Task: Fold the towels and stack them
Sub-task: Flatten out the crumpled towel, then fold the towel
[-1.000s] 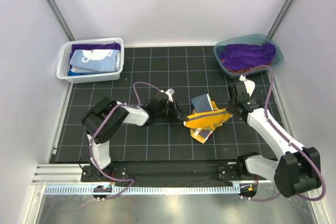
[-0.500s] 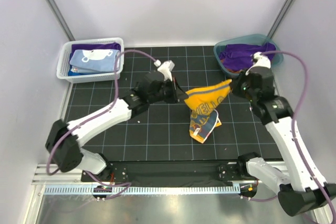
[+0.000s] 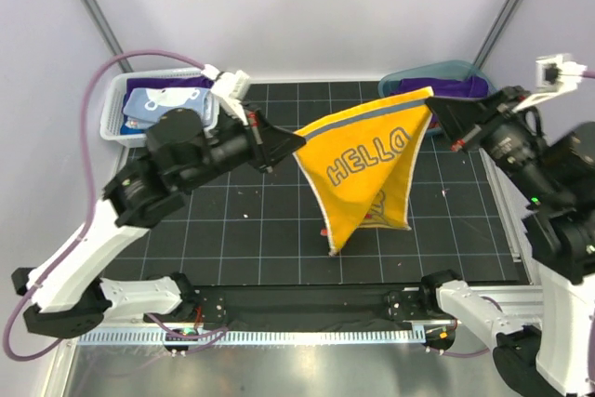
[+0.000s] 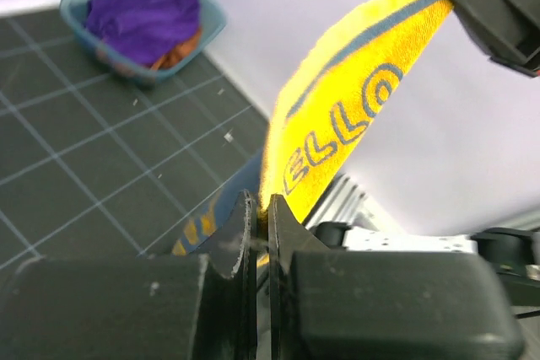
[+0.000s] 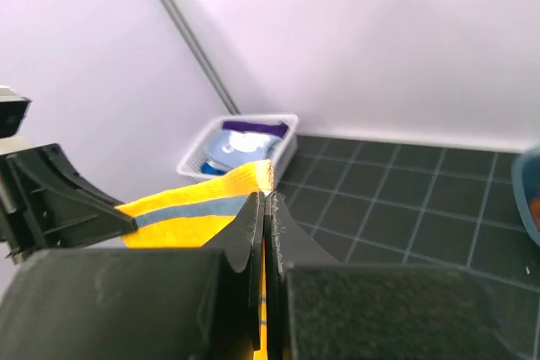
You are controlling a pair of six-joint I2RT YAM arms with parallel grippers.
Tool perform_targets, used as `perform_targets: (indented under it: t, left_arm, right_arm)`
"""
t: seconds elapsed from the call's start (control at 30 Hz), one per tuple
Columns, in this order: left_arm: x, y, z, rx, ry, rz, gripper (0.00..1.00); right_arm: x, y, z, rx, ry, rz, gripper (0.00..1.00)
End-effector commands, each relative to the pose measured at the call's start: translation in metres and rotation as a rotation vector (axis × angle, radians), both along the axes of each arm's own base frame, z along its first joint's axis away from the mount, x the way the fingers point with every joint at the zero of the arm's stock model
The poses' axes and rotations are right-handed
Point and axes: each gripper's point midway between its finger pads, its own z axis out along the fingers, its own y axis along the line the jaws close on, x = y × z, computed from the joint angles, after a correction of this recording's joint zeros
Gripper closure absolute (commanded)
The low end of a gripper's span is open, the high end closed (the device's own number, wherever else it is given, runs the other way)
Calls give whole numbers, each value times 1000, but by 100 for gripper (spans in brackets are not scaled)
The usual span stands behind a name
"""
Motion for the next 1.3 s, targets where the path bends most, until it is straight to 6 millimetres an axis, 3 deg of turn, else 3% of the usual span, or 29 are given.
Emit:
perform_targets:
  t: [0.0,0.03,0.13,0.3,0.4,0.43,0.5,0.53,0.6,0.63,0.67,0.7,0.73,0.77,0.8,0.83,0.87,0.9,0.93,0.97,1.0,1.03,1.07,1.1,1.13,1.17,1.2,1.23,1.27]
  left_arm:
    - [-23,27,26,-25,-37,-7,100]
    - [-28,30,30,-39,-38,-11,100]
    - [-43,42,37,-85,-28,-27,100]
    - [-42,60,30,-98,-18,42,100]
    - [-24,64,12,-56,3,141,100]
    - [-18,63,4,-36,11,164,100]
    - [-1,51,-23,34,39,201,100]
    - [12,49,-30,42,43,238,100]
    - [36,40,-60,88,93,259,100]
    - [59,47,-61,56,108,288,100]
    - [80,45,-80,83,148,309,100]
    - [99,49,-90,85,172,329,100]
    - [124,64,-95,80,186,386,100]
    - [140,62,-97,67,184,375,100]
    - [164,58,-106,81,196,383,100]
    - [186,65,-111,83,200,411,100]
    - [200,60,-110,74,189,389,100]
    - [226,51,-137,115,231,386,100]
    - [243,51,-121,100,193,385,100]
    - [257,49,-121,112,178,386,100]
    - [280,41,-155,152,229,381,100]
    - [294,39,-140,130,198,377,100]
    - [309,42,-150,131,211,375,100]
    - [319,42,-157,133,222,377,100]
    - [336,41,-184,151,263,381,100]
    - [347,42,-177,130,253,383,100]
    - [356,46,-179,110,267,372,100]
    - [366,46,-198,121,294,370,100]
    - [373,48,-194,118,278,376,100]
  right_arm:
    - [-37,5,32,28,-75,85,99]
    - [-45,4,40,33,-94,87,99]
    - [-60,3,39,34,-87,101,99]
    - [-63,4,18,40,-36,111,99]
    - [-47,7,-6,44,29,103,99]
    - [-34,8,-23,39,77,89,99]
    - [-19,10,-37,35,111,78,99]
    - [-4,12,-58,25,163,67,99]
    - [26,14,-77,13,196,37,99]
    - [43,17,-100,1,249,27,99]
    - [59,18,-102,3,232,8,99]
    - [85,22,-130,-15,305,-7,99]
    - [99,24,-138,-18,317,-15,99]
    - [119,26,-139,-13,293,-34,99]
    - [144,28,-159,-26,332,-50,99]
    - [163,30,-160,-25,309,-67,99]
    - [178,31,-167,-34,318,-84,99]
    - [195,27,-173,-48,322,-123,99]
    - [225,32,-189,-61,349,-138,99]
    - [241,33,-195,-66,352,-150,99]
    - [259,33,-193,-62,342,-165,99]
    - [283,38,-222,-76,385,-169,99]
    - [297,41,-232,-80,396,-172,99]
    - [311,44,-227,-72,376,-170,99]
    - [322,46,-231,-71,375,-172,99]
    - [339,49,-262,-88,427,-179,99]
    - [348,50,-268,-92,430,-180,99]
    - [358,52,-263,-88,411,-180,99]
    - [366,54,-281,-97,440,-177,99]
